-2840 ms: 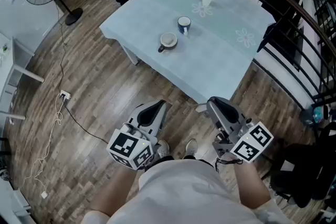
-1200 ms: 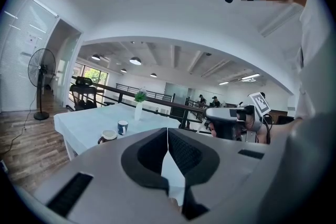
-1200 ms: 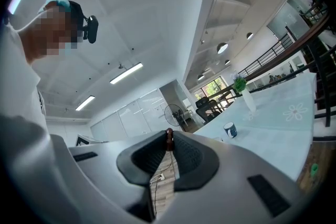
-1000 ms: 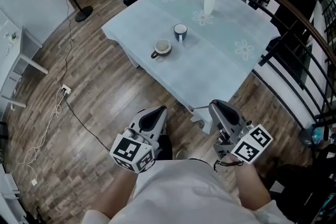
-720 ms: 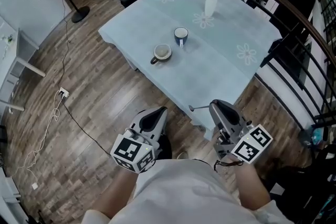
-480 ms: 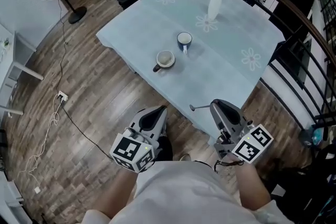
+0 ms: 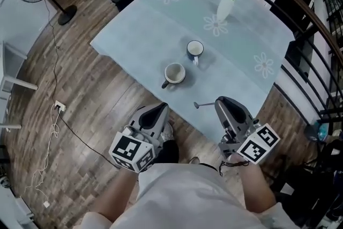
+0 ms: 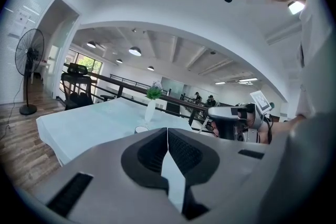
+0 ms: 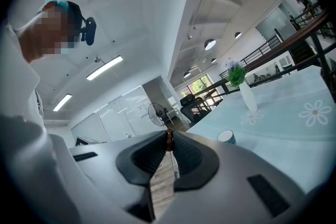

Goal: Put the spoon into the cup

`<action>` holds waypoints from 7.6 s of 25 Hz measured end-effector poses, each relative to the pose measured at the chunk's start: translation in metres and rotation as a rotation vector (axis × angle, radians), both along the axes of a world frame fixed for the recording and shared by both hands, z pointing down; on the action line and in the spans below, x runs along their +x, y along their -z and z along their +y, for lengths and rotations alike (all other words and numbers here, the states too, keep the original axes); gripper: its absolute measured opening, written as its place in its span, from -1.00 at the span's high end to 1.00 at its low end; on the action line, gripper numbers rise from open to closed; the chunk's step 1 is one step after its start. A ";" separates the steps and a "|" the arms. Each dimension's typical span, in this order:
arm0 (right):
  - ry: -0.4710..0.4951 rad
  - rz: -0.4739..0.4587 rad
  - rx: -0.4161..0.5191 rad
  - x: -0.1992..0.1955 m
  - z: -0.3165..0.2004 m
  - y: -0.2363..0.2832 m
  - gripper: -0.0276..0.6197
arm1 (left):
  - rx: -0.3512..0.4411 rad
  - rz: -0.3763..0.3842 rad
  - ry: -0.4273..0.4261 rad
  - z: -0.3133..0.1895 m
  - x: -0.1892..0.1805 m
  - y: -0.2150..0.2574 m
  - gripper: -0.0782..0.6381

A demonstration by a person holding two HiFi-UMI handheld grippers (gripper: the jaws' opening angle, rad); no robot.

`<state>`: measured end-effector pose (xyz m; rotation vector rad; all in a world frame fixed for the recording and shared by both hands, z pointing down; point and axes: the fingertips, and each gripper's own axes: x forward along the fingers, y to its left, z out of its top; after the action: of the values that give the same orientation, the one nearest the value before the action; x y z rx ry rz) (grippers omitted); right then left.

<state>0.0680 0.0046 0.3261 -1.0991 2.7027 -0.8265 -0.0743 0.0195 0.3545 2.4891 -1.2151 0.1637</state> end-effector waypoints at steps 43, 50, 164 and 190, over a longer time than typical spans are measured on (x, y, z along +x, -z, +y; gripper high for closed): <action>-0.035 0.086 -0.024 -0.028 -0.225 -0.043 0.74 | -0.086 -0.041 -0.121 -0.181 -0.025 -0.046 0.72; -0.019 0.078 -0.055 -0.019 -0.258 -0.070 0.74 | -0.114 -0.054 -0.115 -0.201 -0.012 -0.063 0.72; 0.025 0.104 0.062 -0.037 -0.146 0.020 0.78 | 0.122 -0.022 -0.163 -0.155 0.001 0.052 0.72; 0.073 0.105 0.044 -0.041 -0.135 0.015 0.84 | 0.121 -0.024 -0.175 -0.153 0.010 0.052 0.72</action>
<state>0.0267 -0.1305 0.3111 -1.0686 2.8482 -0.7357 -0.0645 -0.1338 0.3023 2.7063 -1.0436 0.1706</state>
